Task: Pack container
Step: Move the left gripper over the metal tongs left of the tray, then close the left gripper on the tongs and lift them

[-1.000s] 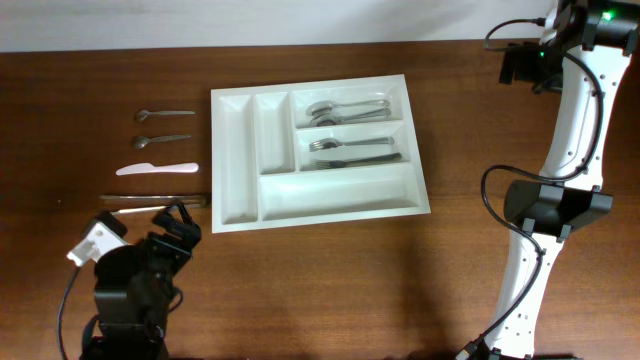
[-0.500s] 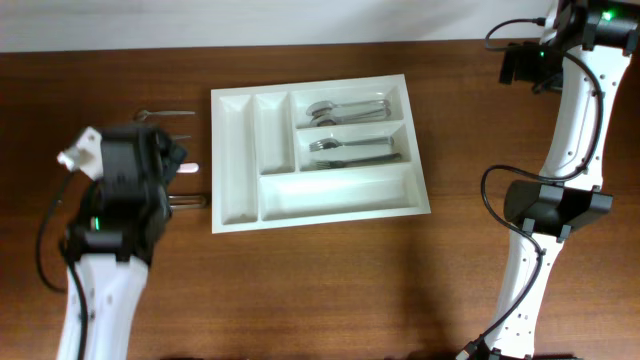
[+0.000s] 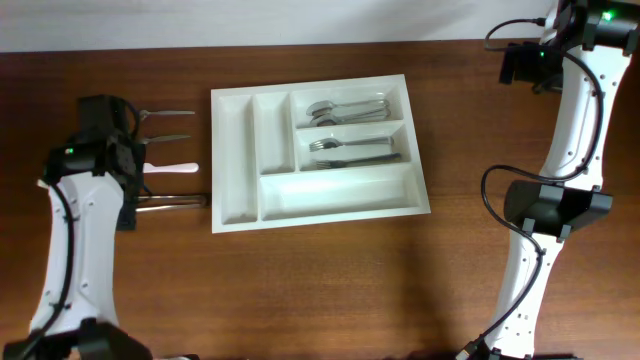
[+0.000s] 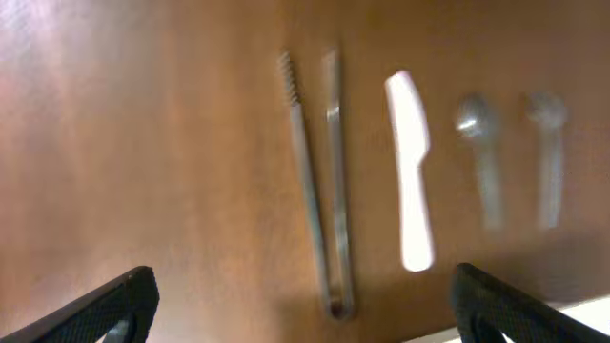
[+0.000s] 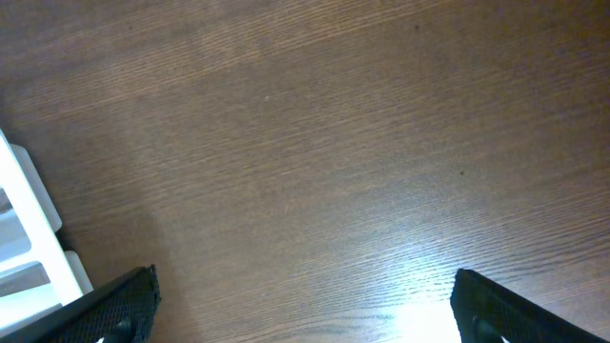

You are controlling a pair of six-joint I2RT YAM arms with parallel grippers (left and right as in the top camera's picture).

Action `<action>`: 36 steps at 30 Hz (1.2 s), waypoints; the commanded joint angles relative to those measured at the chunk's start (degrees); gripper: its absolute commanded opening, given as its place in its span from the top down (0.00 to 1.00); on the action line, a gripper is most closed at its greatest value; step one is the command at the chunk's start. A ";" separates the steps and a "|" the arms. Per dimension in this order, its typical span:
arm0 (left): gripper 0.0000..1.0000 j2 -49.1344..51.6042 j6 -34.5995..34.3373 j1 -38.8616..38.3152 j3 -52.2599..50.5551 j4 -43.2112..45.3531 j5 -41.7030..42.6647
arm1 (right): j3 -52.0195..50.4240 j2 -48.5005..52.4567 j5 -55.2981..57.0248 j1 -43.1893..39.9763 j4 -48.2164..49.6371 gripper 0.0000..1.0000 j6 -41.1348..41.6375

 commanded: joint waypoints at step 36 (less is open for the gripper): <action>0.07 28.65 -7.08 4.76 0.68 9.44 16.76 | -0.24 -0.59 0.46 -0.07 -0.33 0.01 -0.59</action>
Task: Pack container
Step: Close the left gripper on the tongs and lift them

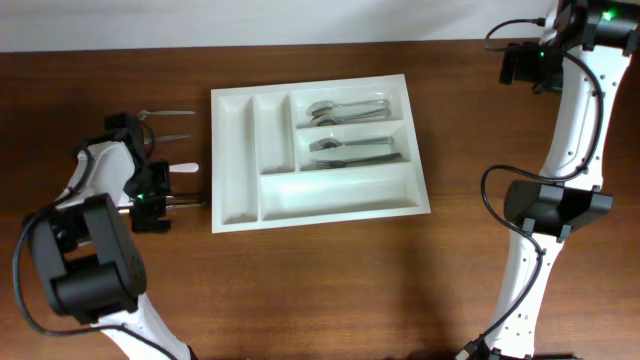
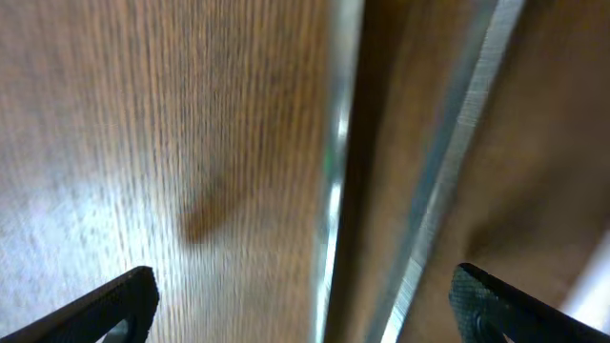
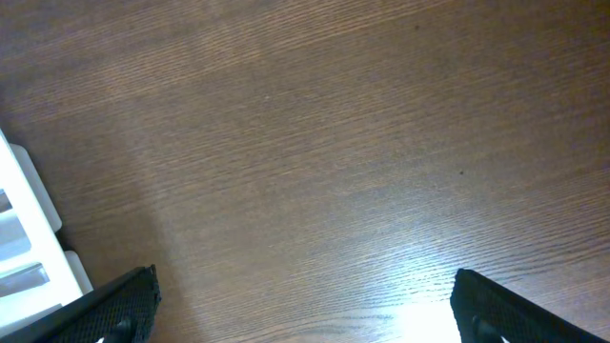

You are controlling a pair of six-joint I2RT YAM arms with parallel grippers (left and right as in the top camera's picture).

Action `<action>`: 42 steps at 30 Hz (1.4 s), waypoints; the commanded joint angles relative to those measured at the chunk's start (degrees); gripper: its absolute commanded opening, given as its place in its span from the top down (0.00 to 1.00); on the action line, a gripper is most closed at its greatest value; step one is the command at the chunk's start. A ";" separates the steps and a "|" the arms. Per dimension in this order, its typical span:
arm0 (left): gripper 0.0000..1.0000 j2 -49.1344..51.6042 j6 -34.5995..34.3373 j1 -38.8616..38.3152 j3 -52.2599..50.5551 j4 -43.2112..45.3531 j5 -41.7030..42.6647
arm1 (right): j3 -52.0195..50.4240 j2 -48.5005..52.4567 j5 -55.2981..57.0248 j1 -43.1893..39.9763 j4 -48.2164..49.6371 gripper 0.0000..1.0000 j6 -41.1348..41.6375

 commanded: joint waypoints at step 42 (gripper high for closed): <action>0.98 -7.61 44.81 -4.83 27.74 -15.17 -12.37 | -0.24 -0.59 0.46 -0.07 -0.33 0.01 -0.59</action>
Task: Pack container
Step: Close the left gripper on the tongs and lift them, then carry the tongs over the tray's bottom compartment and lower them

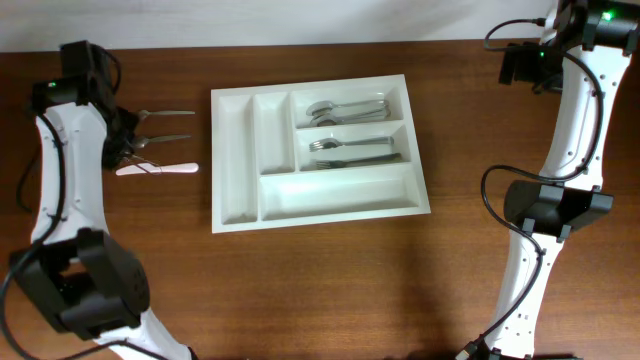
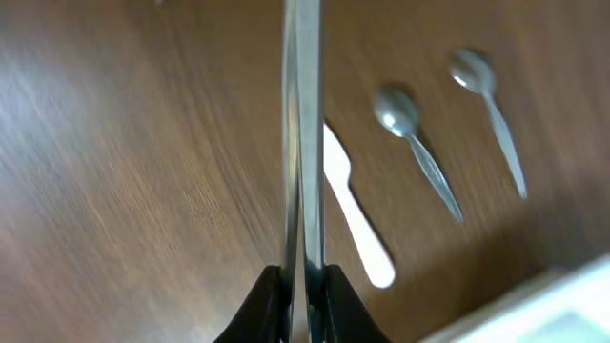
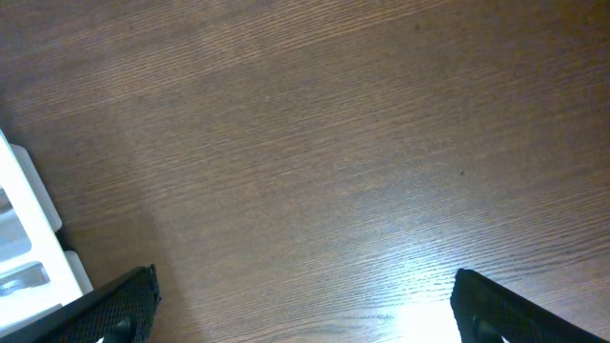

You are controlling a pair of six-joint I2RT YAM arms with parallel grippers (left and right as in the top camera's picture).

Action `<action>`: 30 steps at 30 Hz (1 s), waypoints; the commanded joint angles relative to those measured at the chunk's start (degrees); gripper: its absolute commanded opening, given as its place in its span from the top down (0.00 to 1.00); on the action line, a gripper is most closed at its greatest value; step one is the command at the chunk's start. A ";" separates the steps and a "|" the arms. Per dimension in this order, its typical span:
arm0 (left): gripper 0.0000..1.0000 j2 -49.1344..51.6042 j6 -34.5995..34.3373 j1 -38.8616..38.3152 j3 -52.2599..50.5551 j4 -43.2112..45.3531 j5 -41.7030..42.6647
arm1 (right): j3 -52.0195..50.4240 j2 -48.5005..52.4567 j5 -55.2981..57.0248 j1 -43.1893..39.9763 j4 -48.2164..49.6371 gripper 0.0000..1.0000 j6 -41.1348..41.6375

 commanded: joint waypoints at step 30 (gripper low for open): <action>0.98 4.57 81.37 -49.96 0.61 9.88 -1.11 | -0.24 -0.59 0.46 -0.07 -0.35 0.01 -0.59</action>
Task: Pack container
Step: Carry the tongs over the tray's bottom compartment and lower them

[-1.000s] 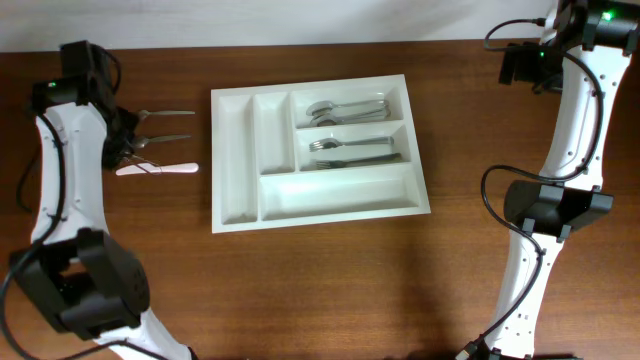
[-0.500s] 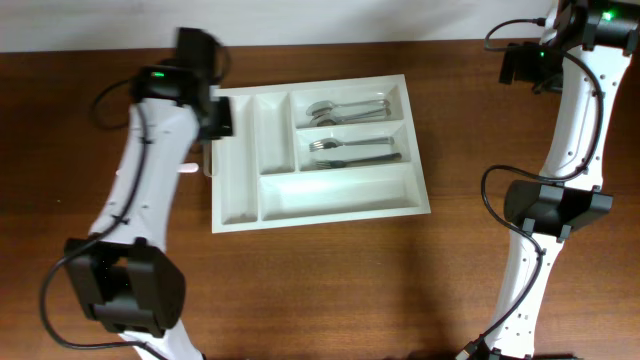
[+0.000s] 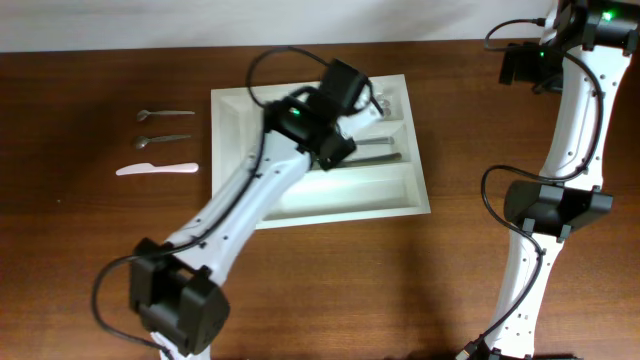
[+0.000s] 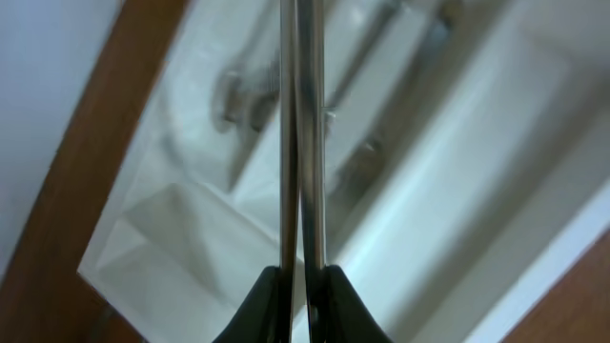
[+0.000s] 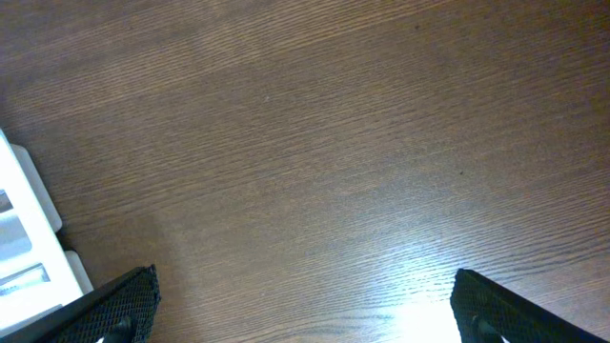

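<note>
Metal tongs (image 4: 300,143) stand up between the fingers of my left gripper (image 4: 300,278), which is shut on them. Below them lies the white cutlery tray (image 3: 235,150), blurred in the left wrist view. My left arm (image 3: 300,120) reaches over the tray's middle and hides part of it. Spoons (image 3: 388,100) and forks (image 3: 385,152) lie in the right-hand compartments. The long front compartment (image 3: 340,190) holds nothing. My right gripper (image 5: 303,319) is open over bare wood at the far right.
Two small spoons (image 3: 165,113) (image 3: 165,140) and a white plastic knife (image 3: 157,169) lie on the table left of the tray. The tray's corner (image 5: 24,238) shows at the left edge of the right wrist view.
My left gripper, still shut on the tongs, was over the table left of the tray by the spoons and knife. Now it is above the tray. The right arm has not moved.
The tongs lay on the table left of the tray with my left gripper open above them. Then the gripper was low around them. Then it was shut on them, off the table, and now it holds them over the tray.
</note>
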You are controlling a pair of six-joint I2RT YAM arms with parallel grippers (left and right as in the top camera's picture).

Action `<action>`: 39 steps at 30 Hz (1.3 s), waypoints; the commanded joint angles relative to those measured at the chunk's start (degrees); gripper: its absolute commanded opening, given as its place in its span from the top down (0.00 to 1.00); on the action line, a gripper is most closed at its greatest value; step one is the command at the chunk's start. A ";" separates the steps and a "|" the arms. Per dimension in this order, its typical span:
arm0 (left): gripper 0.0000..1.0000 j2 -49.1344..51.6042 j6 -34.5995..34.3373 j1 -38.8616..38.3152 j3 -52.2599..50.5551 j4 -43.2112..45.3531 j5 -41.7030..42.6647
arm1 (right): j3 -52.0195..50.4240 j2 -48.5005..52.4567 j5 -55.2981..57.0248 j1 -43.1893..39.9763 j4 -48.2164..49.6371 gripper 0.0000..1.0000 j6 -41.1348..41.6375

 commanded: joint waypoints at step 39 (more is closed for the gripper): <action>0.98 15.26 22.43 -0.24 -1.40 -7.78 13.16 | -0.24 -0.59 0.46 -0.07 -0.33 0.01 -0.61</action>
